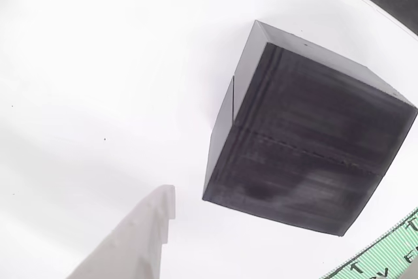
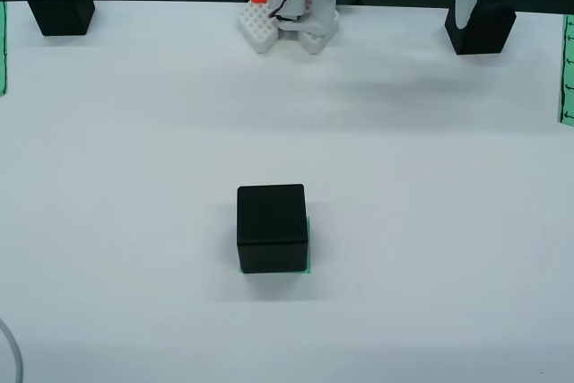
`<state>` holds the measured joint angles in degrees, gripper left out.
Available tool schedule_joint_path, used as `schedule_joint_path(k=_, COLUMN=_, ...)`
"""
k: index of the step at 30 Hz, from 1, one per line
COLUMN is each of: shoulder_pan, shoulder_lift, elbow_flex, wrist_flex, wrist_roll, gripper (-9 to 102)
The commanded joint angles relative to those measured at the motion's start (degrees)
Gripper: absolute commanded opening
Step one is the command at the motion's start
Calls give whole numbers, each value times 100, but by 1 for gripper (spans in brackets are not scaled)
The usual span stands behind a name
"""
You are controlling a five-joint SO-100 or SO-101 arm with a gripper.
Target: Stack 3 Blocks on the chosen place.
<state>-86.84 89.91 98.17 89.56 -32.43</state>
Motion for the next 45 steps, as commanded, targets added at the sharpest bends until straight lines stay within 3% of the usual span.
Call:
schedule_joint_path(k=1, shoulder_pan=-158, shoulder_lift=-158, elbow_flex=-457, wrist_flex=53, wrist_roll=185, gripper=51)
schedule_joint_path(k=18, shoulder_pan=-677, shoulder_lift=-835, elbow_flex=-817, wrist_flex=44, wrist_roll=1397, gripper=49)
schedule_joint_path(k=28, shoulder_pan=-958, shoulder_lift=-861, elbow_flex=-571, wrist_flex=44, wrist_roll=1433, gripper=33)
schedule_joint_path(k=35, shoulder_pan=-844, shoulder_lift=-835, elbow_flex=-536, wrist_flex=44, wrist_roll=1494, gripper=32)
schedule_joint_path(k=42, shoulder_pan=-773, shoulder_lift=-826, elbow_flex=-545, wrist_flex=18, wrist_roll=1564, gripper=18)
schedule_joint_path(k=45, shoulder_pan=-624, shoulder_lift=-738, elbow_flex=-536, wrist_flex=18, wrist_roll=1608, gripper=17)
